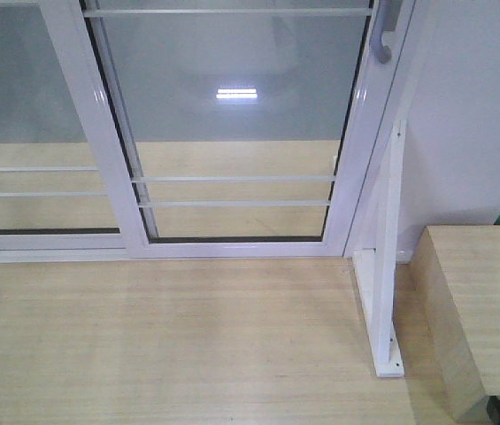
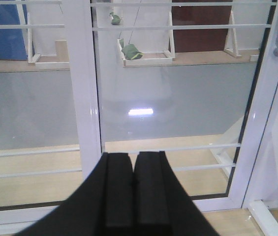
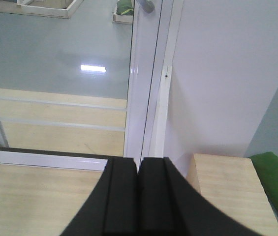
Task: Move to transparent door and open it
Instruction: 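Approach the door and stop with the silver handle near the right gripper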
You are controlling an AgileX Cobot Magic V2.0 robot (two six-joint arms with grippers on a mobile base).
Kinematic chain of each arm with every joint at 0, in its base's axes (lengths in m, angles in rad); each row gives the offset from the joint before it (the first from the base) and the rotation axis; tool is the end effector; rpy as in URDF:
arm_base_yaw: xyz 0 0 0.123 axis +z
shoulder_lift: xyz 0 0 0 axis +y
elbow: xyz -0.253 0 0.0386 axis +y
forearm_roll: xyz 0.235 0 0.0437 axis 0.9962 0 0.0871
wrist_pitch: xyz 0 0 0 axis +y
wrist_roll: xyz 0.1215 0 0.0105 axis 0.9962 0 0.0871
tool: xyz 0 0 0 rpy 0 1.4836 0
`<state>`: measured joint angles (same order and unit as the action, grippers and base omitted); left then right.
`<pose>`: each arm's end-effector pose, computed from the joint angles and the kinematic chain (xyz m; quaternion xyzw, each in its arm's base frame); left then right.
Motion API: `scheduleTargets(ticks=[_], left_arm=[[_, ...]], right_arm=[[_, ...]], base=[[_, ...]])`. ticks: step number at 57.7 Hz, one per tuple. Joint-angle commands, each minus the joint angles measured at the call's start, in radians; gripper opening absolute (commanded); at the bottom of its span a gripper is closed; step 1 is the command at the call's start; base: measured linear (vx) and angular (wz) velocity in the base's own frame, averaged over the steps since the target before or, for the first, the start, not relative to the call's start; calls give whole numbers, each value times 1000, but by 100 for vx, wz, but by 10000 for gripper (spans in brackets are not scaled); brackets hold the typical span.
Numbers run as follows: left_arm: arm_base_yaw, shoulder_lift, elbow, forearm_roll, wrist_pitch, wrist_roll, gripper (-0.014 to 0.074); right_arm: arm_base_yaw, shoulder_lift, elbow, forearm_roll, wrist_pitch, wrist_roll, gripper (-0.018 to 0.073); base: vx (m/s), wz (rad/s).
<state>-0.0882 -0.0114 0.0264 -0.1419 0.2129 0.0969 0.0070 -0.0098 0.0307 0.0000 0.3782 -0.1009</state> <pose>0.1022 -0.0127 0.1819 0.0273 0.7539 -0.0539 0.6542 0.0985 0.0007 0.1604 -0.0436 0.8072 -0.0276 0.5880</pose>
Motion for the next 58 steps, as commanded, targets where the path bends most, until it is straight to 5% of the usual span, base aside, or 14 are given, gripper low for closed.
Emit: scheduleTargets(ticks=[1,58], left_arm=[[-3,-11,23,-8,-84,0,-3],[-3,-11,23,-8,-84,0,-3]], right_arm=[[-4,-8,11,0,-77,-3,2],[-4,-8,11,0,-77,-3,2]], base=[[37,13],[24,4]])
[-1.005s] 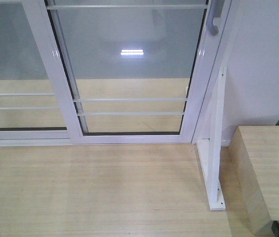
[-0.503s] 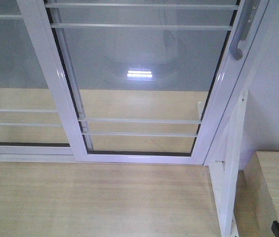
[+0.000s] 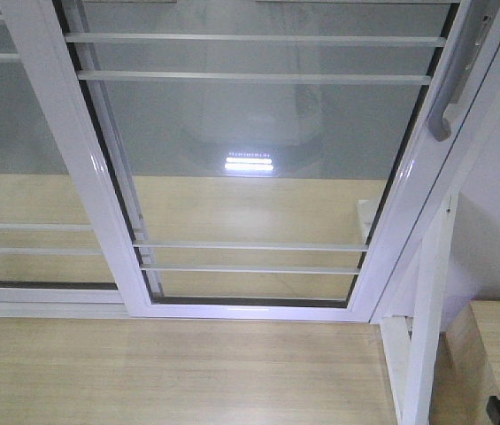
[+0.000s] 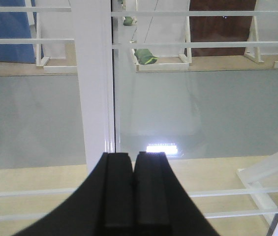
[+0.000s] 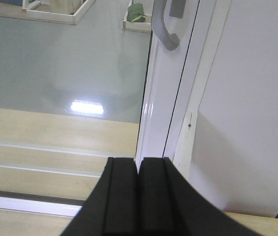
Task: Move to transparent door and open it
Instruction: 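Approach the door and stop with the silver handle near the right gripper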
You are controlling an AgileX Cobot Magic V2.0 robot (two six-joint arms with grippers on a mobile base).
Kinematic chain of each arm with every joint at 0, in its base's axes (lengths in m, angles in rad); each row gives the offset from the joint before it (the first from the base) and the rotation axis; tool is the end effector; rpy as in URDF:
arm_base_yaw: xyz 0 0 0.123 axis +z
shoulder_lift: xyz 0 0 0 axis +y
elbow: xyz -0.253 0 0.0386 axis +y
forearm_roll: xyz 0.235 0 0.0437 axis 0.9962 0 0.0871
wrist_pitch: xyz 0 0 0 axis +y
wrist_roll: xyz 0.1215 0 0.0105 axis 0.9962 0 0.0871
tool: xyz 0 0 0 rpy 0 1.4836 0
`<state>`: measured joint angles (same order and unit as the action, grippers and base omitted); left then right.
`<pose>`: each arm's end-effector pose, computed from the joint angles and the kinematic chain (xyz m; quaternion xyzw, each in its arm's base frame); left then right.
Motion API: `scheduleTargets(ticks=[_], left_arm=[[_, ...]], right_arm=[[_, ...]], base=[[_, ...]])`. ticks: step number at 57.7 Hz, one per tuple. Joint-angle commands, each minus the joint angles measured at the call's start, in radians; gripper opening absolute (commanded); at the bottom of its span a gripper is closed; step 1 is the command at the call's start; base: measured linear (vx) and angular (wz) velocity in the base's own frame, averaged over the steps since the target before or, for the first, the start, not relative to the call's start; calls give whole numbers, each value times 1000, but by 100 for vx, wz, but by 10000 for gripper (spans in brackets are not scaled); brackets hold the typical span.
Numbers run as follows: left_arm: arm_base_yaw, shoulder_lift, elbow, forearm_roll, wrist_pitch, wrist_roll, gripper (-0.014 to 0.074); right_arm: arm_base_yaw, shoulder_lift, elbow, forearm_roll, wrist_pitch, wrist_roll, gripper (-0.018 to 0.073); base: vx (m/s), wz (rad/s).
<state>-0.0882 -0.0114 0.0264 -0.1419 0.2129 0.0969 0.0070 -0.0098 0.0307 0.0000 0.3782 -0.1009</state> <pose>0.1022 -0.0127 0.1819 0.0273 0.7539 -0.0539 0.6542 0.0985 0.0007 0.1604 -0.0436 0.8072 -0.0276 0.5880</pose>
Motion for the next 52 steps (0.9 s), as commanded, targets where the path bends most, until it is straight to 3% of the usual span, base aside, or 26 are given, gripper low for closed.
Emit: scheduleTargets(ticks=[1,52], left_arm=[[-3,-11,23,-8,-84,0,-3],[-3,-3,23,-7,-91,-1,-3]], right_arm=[[-4,-8,11,0,-77,-3,2],[-5,1,11,0,-81,-3,2]], base=[[13,-3],[4,-1]])
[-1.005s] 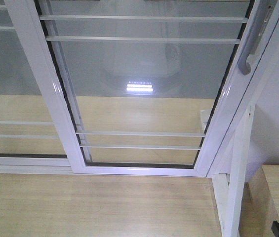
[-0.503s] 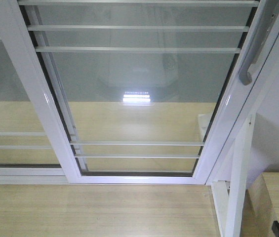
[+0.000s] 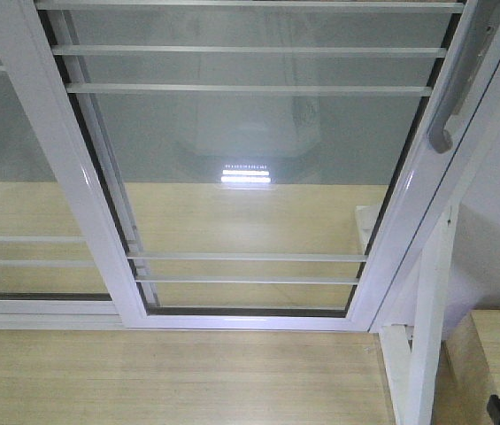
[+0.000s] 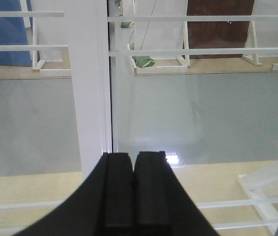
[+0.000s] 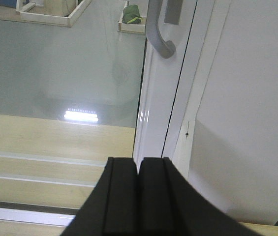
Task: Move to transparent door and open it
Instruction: 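Approach the door and stop with the silver handle near the right gripper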
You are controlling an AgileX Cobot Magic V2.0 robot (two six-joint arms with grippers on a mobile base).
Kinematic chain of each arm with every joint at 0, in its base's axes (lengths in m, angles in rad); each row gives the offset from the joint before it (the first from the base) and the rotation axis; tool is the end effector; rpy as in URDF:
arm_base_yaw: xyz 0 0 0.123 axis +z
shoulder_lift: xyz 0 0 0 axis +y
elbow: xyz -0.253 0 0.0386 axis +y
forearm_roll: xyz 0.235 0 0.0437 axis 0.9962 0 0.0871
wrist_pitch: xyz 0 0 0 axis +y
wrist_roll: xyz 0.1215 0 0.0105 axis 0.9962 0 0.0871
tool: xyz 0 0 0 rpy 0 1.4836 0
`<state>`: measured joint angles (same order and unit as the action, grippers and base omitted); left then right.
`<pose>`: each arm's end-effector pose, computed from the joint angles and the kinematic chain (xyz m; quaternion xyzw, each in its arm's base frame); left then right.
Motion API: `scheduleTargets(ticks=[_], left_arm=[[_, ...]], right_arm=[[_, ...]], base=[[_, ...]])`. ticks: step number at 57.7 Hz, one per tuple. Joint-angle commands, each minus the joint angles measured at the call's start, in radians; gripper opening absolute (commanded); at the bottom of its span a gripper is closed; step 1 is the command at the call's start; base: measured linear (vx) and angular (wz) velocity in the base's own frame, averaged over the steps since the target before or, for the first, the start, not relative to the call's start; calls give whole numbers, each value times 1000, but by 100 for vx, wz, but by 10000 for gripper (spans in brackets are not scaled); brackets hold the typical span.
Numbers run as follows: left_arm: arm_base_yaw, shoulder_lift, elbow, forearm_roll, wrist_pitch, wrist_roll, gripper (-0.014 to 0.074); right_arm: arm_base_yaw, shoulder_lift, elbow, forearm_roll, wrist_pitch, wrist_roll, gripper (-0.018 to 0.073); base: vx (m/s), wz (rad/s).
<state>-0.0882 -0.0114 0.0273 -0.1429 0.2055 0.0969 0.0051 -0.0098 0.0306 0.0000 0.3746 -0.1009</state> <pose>0.1023 -0.0126 0.1825 0.0266 0.7518 -0.0541 0.6567 0.0987 0.0005 0.1608 -0.0428 0.8061 -0.0283 0.5895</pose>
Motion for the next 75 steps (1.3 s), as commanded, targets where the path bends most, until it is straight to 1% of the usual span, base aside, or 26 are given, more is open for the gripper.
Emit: scheduleTargets(ticks=[1,28,37,39,60,71,75], left_arm=[[-3,-3,23,-7,-84,-1,-3],[-3,-3,23,-7,-84,-1,-3],[-3,-3,23,-7,-86,-1,-3],[-3,-3,23,-7,-87,-1,-3],[-3,-3,23,-7,-116,-1,-3],[-3,-3,23,-7,-116,-1,-3],[-3,-3,23,-7,-140,-1,-3]], right_arm=[[-3,1,11,0,-77,-3,2],[-3,1,11,0,-77,-4,2],[-3,1,11,-64,-83,-38,2],[-3,1,11,-64,-88,-38,2],[-3,1,11,0,-306,-33,2],[-3,1,11,0,-349,-34,2],[-3,1,11,0,-351,-34,2]], base=[[0,1],[0,0],[0,0],[0,0],[0,0],[0,0],[0,0]])
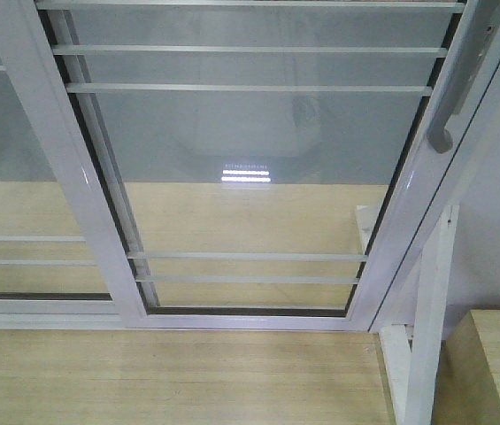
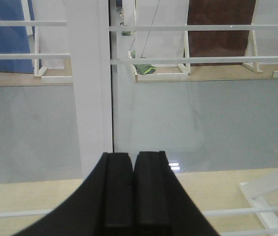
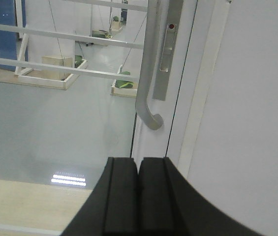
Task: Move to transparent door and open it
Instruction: 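Approach the door and stop with the silver handle near the right gripper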
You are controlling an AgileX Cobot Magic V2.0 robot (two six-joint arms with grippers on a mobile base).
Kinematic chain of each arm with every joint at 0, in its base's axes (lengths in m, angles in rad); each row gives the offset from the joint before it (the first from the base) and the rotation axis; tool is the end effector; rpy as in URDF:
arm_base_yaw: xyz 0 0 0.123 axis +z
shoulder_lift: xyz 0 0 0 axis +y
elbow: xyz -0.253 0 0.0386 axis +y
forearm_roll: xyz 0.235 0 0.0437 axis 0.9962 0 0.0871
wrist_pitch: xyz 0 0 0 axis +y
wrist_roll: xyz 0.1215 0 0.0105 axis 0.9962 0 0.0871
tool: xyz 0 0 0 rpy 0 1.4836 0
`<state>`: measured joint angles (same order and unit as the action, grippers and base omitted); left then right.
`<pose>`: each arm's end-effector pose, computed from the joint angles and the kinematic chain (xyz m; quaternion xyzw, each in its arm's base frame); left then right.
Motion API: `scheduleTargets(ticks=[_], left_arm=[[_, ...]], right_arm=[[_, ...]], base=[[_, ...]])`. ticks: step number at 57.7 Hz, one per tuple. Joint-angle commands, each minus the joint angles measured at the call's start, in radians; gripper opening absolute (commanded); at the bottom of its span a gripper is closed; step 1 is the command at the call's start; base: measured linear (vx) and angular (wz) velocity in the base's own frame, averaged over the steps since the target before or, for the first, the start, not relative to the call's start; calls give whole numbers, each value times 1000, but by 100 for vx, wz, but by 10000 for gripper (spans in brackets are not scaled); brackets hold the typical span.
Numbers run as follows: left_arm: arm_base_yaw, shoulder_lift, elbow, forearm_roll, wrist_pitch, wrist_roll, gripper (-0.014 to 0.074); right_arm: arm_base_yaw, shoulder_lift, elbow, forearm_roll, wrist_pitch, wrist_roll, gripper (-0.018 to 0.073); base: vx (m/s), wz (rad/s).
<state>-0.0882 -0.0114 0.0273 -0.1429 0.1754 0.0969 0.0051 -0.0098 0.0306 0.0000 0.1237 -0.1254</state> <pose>0.1028 -0.0122 0.1861 0.0248 0.7419 -0.0534 0.6679 0.1042 0.0005 0.1908 -0.0474 0.7255 -0.0413 0.6853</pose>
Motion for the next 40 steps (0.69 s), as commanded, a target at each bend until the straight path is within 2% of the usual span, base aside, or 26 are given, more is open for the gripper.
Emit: scheduleTargets(ticks=[1,7,11,15,21,28,36,40], left_arm=[[-3,-3,23,-7,-117,-1,-3],[-3,-3,23,-7,-182,-1,-3],[-3,-3,23,-11,-262,-11,-3],[-3,-3,22,-53,-346,-80,-3],[-3,-3,5,-106,-436,-152,-3],[-3,1,-86,-108,-371,-154,-3],[-3,80,-263,-86,-198,-120,-3],[-3,177,-362,-64,-123,-97,-3]], right_arm=[[-3,1,11,0,-100,-10,2],[-3,1,11,0,-117,-10,2],[-3,1,11,0,-180,-8,2],[-3,1,11,17,-261,12,2],[-3,1,-4,101,-362,91,2],[-3,1,-95,171,-308,100,2],[-3,38,-261,171,-180,39,2],[-3,102,-362,171,-105,23,2]], base=[[0,0],[0,0],[0,0],[0,0],[0,0],[0,0],[0,0],[0,0]])
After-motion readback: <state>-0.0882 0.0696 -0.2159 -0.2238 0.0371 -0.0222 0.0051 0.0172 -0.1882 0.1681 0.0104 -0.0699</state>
